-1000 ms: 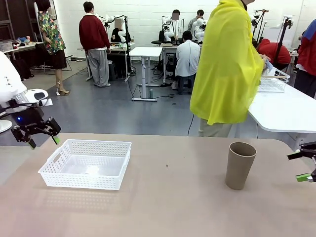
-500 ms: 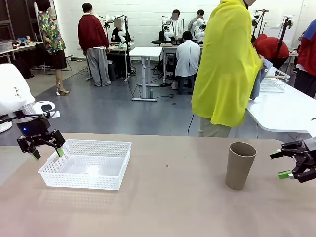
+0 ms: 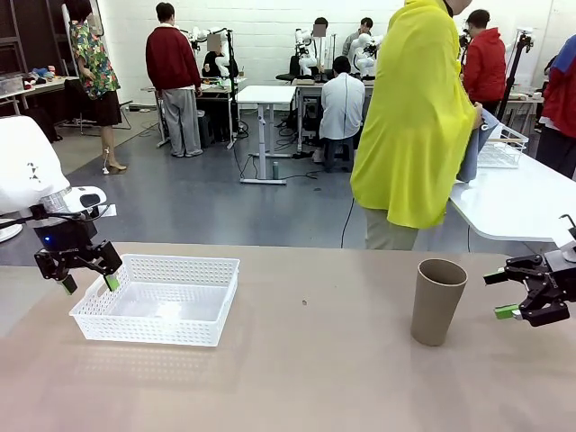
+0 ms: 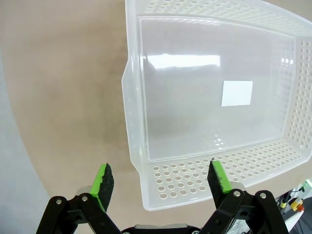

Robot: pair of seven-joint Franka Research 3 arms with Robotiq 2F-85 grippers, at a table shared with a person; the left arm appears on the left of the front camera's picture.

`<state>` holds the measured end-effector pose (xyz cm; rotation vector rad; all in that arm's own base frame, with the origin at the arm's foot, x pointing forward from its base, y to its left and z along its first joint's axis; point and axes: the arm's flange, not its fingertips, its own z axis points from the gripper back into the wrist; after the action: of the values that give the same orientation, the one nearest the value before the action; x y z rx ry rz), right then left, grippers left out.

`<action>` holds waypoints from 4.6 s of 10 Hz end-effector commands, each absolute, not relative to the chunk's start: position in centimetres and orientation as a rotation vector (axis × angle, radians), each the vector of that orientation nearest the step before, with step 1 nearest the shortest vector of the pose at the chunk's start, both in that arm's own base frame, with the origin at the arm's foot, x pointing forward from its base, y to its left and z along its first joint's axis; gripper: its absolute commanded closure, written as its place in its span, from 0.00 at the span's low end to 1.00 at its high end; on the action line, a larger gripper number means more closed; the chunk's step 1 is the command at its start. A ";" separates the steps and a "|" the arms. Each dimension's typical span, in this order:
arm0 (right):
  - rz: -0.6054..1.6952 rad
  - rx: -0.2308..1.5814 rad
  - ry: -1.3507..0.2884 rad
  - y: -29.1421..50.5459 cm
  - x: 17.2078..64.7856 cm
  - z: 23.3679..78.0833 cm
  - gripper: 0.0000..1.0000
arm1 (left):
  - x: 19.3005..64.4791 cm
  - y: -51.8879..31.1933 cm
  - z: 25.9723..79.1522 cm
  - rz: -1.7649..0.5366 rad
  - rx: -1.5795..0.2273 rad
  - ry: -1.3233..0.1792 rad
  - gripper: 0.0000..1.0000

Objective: Clean and organize the cups into the basket.
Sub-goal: Pick up the Organizing basket and move it to the center of the table, then pick up the Reusable plastic cup from the right side of the table and place it inside the Organizing basket.

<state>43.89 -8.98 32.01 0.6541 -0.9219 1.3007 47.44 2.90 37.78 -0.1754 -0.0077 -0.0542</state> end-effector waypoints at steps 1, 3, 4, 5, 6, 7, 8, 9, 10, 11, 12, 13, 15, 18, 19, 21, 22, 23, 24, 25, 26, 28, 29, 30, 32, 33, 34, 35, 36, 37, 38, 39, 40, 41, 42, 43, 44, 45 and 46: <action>1.319 0.662 -0.911 -9.0 43.6 32.2 0.00 | 47.7 3.0 37.5 -0.044 -0.188 0.006 0.00; 1.319 0.662 -0.911 -9.0 43.6 32.2 0.00 | 47.7 3.0 37.5 -0.044 -0.188 0.006 0.00; 1.306 0.655 -0.917 -9.0 43.8 32.0 0.00 | 47.5 3.0 37.4 -0.051 -0.176 0.000 0.00; 1.302 0.832 -0.927 -8.2 44.4 31.9 0.00 | 48.3 3.3 37.1 -0.053 -0.190 -0.004 0.00; 1.240 0.920 -0.920 -7.8 45.0 31.8 0.00 | 48.6 3.5 36.9 -0.046 -0.175 -0.016 0.00; 1.215 0.941 -0.897 -7.5 45.4 31.5 0.00 | 48.7 3.6 36.8 -0.059 -0.160 -0.012 0.00; 1.186 0.958 -0.896 -7.3 45.8 31.2 0.00 | 48.6 3.5 36.7 -0.085 -0.145 -0.018 0.00; 1.145 0.956 -0.914 -7.3 46.3 30.8 0.00 | 48.5 3.2 36.7 -0.103 -0.133 -0.025 0.00; 1.107 0.940 -0.912 -7.2 46.8 30.3 0.00 | 48.5 2.9 36.7 -0.118 -0.120 -0.033 0.00; 1.070 0.894 -0.918 -6.9 47.6 29.3 0.00 | 48.3 2.7 36.5 -0.142 -0.111 -0.042 0.00; 1.033 0.808 -0.952 -6.5 48.1 29.1 0.00 | 48.3 2.5 36.5 -0.128 -0.127 -0.060 0.00; 1.129 0.936 -0.905 -7.5 46.4 29.9 0.00 | 48.5 2.9 36.9 -0.099 -0.142 -0.018 0.00; 1.129 0.936 -0.905 -7.5 46.4 29.9 0.00 | 48.5 2.9 36.9 -0.099 -0.142 -0.018 0.00; 1.082 0.899 -0.910 -6.4 47.5 29.0 0.00 | 48.7 2.6 36.1 -0.097 -0.109 -0.005 0.00; 1.043 0.855 -0.922 -6.0 48.0 28.6 0.00 | 48.5 2.3 36.2 -0.106 -0.100 -0.036 0.00; 1.051 0.882 -0.911 -5.5 48.4 27.9 0.00 | 48.4 2.4 36.2 -0.111 -0.089 -0.045 0.00; 1.068 0.923 -0.899 -5.2 48.4 27.5 0.00 | 48.7 2.6 36.3 -0.099 -0.097 -0.040 0.00; 1.108 0.964 -0.881 -4.7 48.2 27.2 0.00 | 49.0 2.8 36.2 -0.091 -0.104 -0.035 0.00; 1.142 0.988 -0.862 -4.3 47.8 27.1 0.00 | 49.2 2.9 36.0 -0.081 -0.105 -0.030 0.00; 1.171 1.008 -0.843 -4.0 47.6 27.0 0.00 | 49.3 3.1 35.9 -0.077 -0.106 -0.028 0.00; 1.185 1.017 -0.836 -3.8 47.4 27.0 0.00 | 49.5 3.1 35.8 -0.072 -0.107 -0.028 0.00; 1.200 1.037 -0.813 -3.3 47.5 26.6 0.00 | 49.6 3.2 35.6 -0.065 -0.104 -0.024 0.00; 1.205 1.045 -0.806 -2.8 47.8 26.3 0.00 | 49.8 3.4 35.4 -0.055 -0.098 -0.013 0.00; 1.216 1.053 -0.809 -2.2 48.1 25.9 0.00 | 50.2 3.5 34.9 -0.056 -0.090 0.013 0.00; 1.238 1.046 -0.891 -0.8 49.0 25.3 0.00 | 50.8 3.5 33.7 -0.071 -0.098 0.046 0.00; 1.244 1.053 -0.893 -0.3 49.2 24.9 0.00 | 50.9 3.4 33.5 -0.074 -0.099 0.050 0.00; 1.259 1.065 -0.882 0.2 49.4 24.5 0.00 | 50.9 3.4 33.4 -0.075 -0.103 0.038 0.00; 1.269 1.066 -0.882 0.4 49.4 24.3 0.00 | 50.9 3.5 33.5 -0.080 -0.102 0.020 0.00; 1.271 1.070 -0.878 0.4 49.4 24.3 0.00 | 50.8 3.5 33.5 -0.081 -0.097 0.016 0.00; 1.277 1.067 -0.883 0.4 49.4 24.3 0.58 | 50.8 3.6 33.5 -0.089 -0.095 0.012 0.35; 1.287 1.067 -0.882 0.4 49.4 24.2 0.59 | 50.7 3.6 33.5 -0.096 -0.091 0.017 0.55; 1.288 1.069 -0.883 0.4 49.4 24.2 1.00 | 50.7 3.7 33.6 -0.099 -0.088 0.022 0.91; 1.292 1.068 -0.881 0.4 49.4 24.2 1.00 | 50.7 3.6 33.7 -0.100 -0.086 0.024 1.00; 1.293 1.068 -0.883 0.4 49.4 24.3 1.00 | 50.7 3.6 33.8 -0.098 -0.086 0.024 1.00; 1.292 1.066 -0.881 0.3 49.4 24.3 0.77 | 50.6 3.6 33.9 -0.097 -0.087 0.025 1.00; 1.295 1.066 -0.882 0.3 49.4 24.3 0.77 | 50.6 3.6 33.9 -0.096 -0.088 0.026 0.92; 1.293 1.060 -0.881 0.2 49.4 24.3 1.00 | 50.6 3.6 33.9 -0.097 -0.088 0.032 1.00; 1.286 1.060 -0.883 0.0 49.4 24.2 1.00 | 50.7 3.6 33.8 -0.094 -0.091 0.038 1.00; 1.287 1.058 -0.887 -0.1 49.4 24.3 1.00 | 50.7 3.6 33.9 -0.091 -0.093 0.040 1.00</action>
<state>49.10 0.04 24.47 1.0627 -0.8697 1.2751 50.65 3.37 33.51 -0.1050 0.0289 -0.0879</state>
